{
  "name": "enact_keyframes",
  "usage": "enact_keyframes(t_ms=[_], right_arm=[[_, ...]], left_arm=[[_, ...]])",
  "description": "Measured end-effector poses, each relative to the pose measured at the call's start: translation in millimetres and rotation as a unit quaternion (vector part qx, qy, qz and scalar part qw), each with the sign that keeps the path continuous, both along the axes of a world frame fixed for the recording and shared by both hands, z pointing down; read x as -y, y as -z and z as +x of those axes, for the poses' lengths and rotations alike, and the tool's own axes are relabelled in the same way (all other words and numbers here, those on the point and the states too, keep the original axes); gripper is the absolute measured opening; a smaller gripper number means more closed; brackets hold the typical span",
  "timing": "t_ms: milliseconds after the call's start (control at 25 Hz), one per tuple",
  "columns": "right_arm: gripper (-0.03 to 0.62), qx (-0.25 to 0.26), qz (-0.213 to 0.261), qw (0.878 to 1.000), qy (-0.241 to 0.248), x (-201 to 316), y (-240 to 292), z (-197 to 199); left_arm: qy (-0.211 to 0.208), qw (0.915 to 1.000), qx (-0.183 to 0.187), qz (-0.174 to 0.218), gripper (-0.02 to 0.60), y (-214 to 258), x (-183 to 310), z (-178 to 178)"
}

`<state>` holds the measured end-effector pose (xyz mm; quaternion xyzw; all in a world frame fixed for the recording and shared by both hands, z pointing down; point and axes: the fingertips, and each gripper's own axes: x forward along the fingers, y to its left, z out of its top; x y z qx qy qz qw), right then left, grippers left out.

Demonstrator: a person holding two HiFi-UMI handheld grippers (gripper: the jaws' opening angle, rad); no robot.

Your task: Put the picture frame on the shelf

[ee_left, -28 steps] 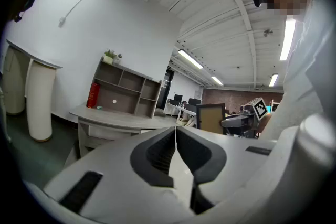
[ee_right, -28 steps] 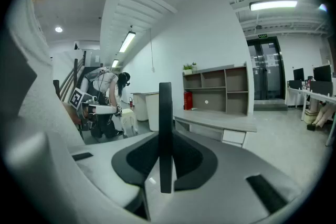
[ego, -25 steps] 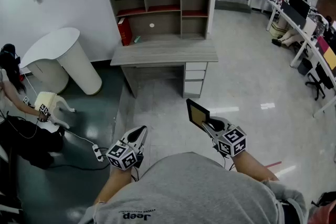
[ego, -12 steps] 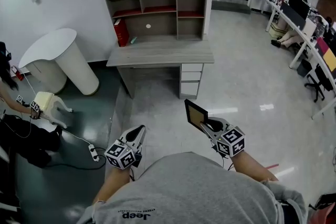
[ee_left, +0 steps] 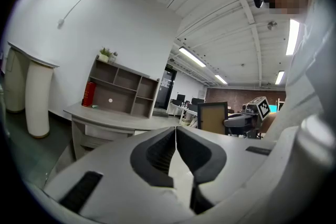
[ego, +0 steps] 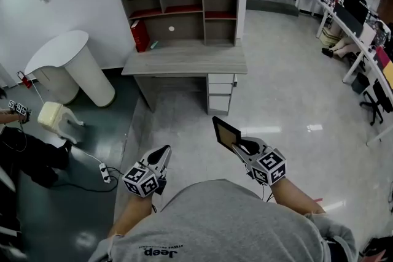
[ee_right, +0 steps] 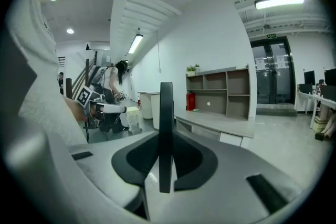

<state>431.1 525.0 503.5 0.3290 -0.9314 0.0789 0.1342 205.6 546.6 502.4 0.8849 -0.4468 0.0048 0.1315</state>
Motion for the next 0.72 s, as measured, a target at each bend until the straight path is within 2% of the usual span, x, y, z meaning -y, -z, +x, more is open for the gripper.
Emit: enact_keyframes(t_ms=[280,480,720], right_arm=[[0.084,0.008,0.000,1.000,0.029,16,1,4],[0.084,0.005,-0.006,0.999,0.038,37,-5,-13],[0.084,0.001,-0.012,1.000,0.023,80,-9,-49]], left_arm=[[0.017,0.9997,0.006,-0.017,0.014,-5,-2,15],[0.032,0.9993,0.002,-0.021,0.014,-11,12,-5],[0.017,0.9996,-0.008,-0.022,0.014,-18,57,-40]])
